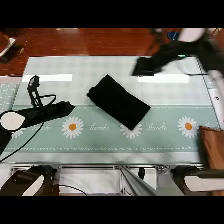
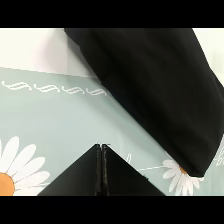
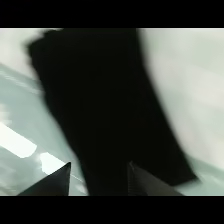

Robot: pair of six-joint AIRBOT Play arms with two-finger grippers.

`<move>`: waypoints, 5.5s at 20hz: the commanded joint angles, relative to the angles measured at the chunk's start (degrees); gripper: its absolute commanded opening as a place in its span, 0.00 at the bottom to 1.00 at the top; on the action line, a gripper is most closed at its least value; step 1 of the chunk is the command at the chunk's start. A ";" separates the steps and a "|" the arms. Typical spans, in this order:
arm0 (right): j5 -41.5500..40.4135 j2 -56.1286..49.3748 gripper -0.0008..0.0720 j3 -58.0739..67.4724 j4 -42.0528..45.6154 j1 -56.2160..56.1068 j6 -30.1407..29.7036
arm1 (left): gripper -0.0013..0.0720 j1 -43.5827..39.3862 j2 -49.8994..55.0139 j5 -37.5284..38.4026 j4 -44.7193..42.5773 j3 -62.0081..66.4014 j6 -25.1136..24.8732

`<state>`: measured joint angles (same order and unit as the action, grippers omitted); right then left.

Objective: Fold the shirts.

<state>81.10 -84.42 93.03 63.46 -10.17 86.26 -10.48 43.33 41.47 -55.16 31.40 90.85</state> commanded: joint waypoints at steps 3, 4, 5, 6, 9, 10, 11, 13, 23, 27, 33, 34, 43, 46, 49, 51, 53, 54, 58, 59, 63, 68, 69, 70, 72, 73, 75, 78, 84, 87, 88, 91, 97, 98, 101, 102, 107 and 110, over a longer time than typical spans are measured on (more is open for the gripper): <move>-19.23 36.63 0.57 -42.38 18.27 8.87 16.81 | 0.04 -0.02 0.24 -0.98 0.13 -0.04 -0.13; -24.35 41.94 0.57 -51.54 17.73 9.40 23.19 | 0.04 -0.02 0.26 -0.98 0.15 -0.13 -0.13; -29.38 46.31 0.57 -60.33 15.56 9.38 28.85 | 0.04 -0.02 0.26 -1.01 0.15 -0.26 -0.13; -33.16 48.63 0.57 -67.04 10.49 9.35 31.23 | 0.04 -0.04 0.31 -0.96 0.15 -0.26 -0.13; -40.35 47.28 0.57 -78.14 -8.35 9.35 24.79 | 0.04 -0.02 0.57 -0.98 0.15 -0.26 -0.11; -40.63 44.92 0.57 -78.38 -12.57 9.35 20.76 | 0.04 -0.02 0.87 -0.98 0.15 -0.26 -0.11; -41.07 42.25 0.57 -78.27 -17.35 9.35 16.50 | 0.04 -0.02 1.18 -1.01 0.15 -0.26 -0.11; -41.66 35.67 0.57 -77.22 -27.41 9.35 6.95 | 0.04 -0.02 2.01 -1.01 0.17 -0.26 -0.11; -36.61 3.76 0.57 -58.07 -39.41 0.13 -7.91 | 0.04 -0.26 3.63 -2.03 1.25 -0.26 -0.09; -34.27 -0.39 0.05 -49.00 -38.38 -1.84 -13.66 | 0.04 -0.26 3.63 -1.86 1.22 -0.26 -0.11; -19.71 -0.39 0.05 -22.91 -14.93 -0.94 -3.93 | 0.04 -0.26 3.63 -1.88 1.22 -0.26 -0.11; -16.92 -0.39 0.05 -17.97 -10.71 -0.79 -2.08 | 0.04 -0.26 3.63 -1.88 1.22 -0.26 -0.11; 7.56 0.37 0.05 12.70 -6.27 16.02 6.67 | 0.04 -0.26 3.63 -1.88 1.20 -0.26 -0.11; 11.26 3.52 0.05 14.51 -6.32 24.87 9.01 | 0.04 -0.26 3.63 -1.88 1.22 -0.26 -0.11; 17.07 6.88 0.05 14.51 -6.27 34.71 9.68 | 0.04 -0.26 3.63 -2.05 1.22 -0.26 -0.11; 21.07 8.94 0.05 14.51 -4.96 40.92 10.34 | 0.04 -0.26 3.63 -2.12 1.22 -0.26 -0.11; 24.85 11.08 0.05 14.51 -0.15 46.53 10.40 | 0.04 -0.26 3.63 -2.14 1.22 -0.26 -0.11; 25.22 12.28 0.05 14.25 2.27 49.03 10.38 | 0.04 -0.26 3.63 -2.32 1.22 -0.26 -0.11; 25.29 18.80 0.05 10.25 7.76 59.19 9.11 | 0.04 -0.26 3.63 -3.74 1.22 -0.26 -0.11; 25.31 21.03 0.05 7.74 9.14 61.53 8.17 | 0.04 -0.26 3.63 -4.04 1.22 -0.26 -0.11; 25.29 30.84 0.05 -5.86 15.52 70.29 5.60 | 0.04 -0.26 3.67 -6.75 1.22 -0.26 -0.09; 25.22 40.46 0.05 -20.90 30.47 77.05 8.00 | 0.04 -0.26 3.87 -8.55 1.25 -0.26 -0.11; 25.20 41.72 0.05 -22.71 35.34 77.13 8.92 | 0.04 -0.26 3.87 -8.57 1.25 -0.26 -0.11; 25.14 42.60 0.05 -24.26 38.16 77.13 9.35 | 0.05 -0.26 3.87 -8.52 1.25 -0.26 -0.11; 25.05 42.97 0.41 -26.53 40.17 77.13 10.54 | 0.04 -0.26 3.85 -7.80 1.25 -0.26 -0.11; 25.05 42.97 0.58 -27.67 39.98 77.13 10.51 | 0.04 -0.26 3.85 -7.87 1.25 -0.24 -0.11; 23.78 42.47 0.57 -28.22 39.98 77.13 10.54 | 0.04 -0.26 3.85 -8.28 1.25 -0.20 -0.13; 17.51 39.76 0.56 -26.16 35.21 77.13 10.56 | 0.04 -0.20 3.87 -10.75 1.20 1.46 -0.70; -2.27 24.26 0.05 -10.58 -1.42 61.05 8.35 | 0.04 4.52 10.12 -8.59 1.18 24.55 -6.40; -17.05 18.05 0.05 -7.80 -2.16 35.74 2.62 | 0.04 2.82 19.93 0.00 1.14 42.99 -6.45; -19.26 15.91 0.05 -7.82 -0.70 27.69 1.49 | 0.04 1.05 22.69 2.78 0.68 46.86 -7.91; -19.32 7.93 0.05 -7.82 8.46 7.87 -3.48 | 0.04 -6.19 28.02 6.60 -7.78 47.71 -7.50; -12.35 -3.15 0.05 -7.82 26.56 3.96 7.78 | 0.04 -6.19 34.56 14.49 -23.96 45.05 3.37; -11.80 -3.15 0.05 -7.82 26.69 4.07 7.78 | 0.04 -6.21 34.56 14.49 -23.96 45.07 3.34; -10.60 -2.84 0.05 -7.80 26.29 3.98 7.39 | 0.04 -6.47 34.58 14.49 -23.93 45.07 3.37; -10.78 -2.86 0.05 -7.80 26.32 3.98 7.39 | 0.04 -6.45 34.64 14.51 -23.93 45.07 3.37; -10.88 -2.86 0.05 -7.80 26.67 4.00 7.39 | 0.04 -6.45 35.32 14.49 -23.93 45.07 3.37; -10.95 -2.86 0.05 -7.82 26.69 4.00 7.39 | 0.04 -6.45 35.95 14.49 -23.93 45.07 3.37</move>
<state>70.04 -87.24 85.21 89.93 -6.13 93.62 -16.91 78.76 55.86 -78.89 76.42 94.11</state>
